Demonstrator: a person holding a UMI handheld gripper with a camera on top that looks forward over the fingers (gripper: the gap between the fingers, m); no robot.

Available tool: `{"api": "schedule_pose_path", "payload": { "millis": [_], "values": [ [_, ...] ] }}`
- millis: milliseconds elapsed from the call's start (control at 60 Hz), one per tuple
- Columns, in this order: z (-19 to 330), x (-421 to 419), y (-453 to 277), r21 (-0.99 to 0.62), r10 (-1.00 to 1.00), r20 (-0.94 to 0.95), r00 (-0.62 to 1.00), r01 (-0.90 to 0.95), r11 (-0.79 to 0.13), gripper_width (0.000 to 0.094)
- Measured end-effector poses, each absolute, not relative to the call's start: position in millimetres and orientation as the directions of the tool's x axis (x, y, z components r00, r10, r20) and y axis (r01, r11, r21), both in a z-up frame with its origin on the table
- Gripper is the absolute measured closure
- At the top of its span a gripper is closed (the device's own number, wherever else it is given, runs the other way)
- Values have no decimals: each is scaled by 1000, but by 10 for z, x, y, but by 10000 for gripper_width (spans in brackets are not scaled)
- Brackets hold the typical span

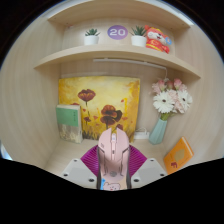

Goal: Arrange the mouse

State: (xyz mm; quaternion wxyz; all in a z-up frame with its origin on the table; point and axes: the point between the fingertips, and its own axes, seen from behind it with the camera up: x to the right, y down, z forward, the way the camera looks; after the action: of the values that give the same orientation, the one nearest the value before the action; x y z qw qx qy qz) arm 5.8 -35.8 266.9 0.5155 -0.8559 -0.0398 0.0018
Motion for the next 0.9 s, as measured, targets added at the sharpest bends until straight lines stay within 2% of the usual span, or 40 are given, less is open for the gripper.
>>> {"api": "schedule_pose_path", "payload": {
  "millis": [50,150,300,433,600,700,833,900],
  "values": [
    [2436,311,-374,-864,51,37,998,58,-501,599],
    [1753,738,-434,-800,21,72,997,70,-596,598],
    [714,900,-601,-696,33,40,999,52,-716,597],
    [181,854,-700,-639,47,10,999,43,-768,595],
    [-167,736,-786,-584,76,6,997,65,-809,552],
    [-148,716,-756,-603,77,7,997,66,-795,495],
    [-182,733,-771,-581,84,7,996,72,-811,383],
    [-124,761,-781,-571,104,33,994,104,-814,273]
  ]
}}
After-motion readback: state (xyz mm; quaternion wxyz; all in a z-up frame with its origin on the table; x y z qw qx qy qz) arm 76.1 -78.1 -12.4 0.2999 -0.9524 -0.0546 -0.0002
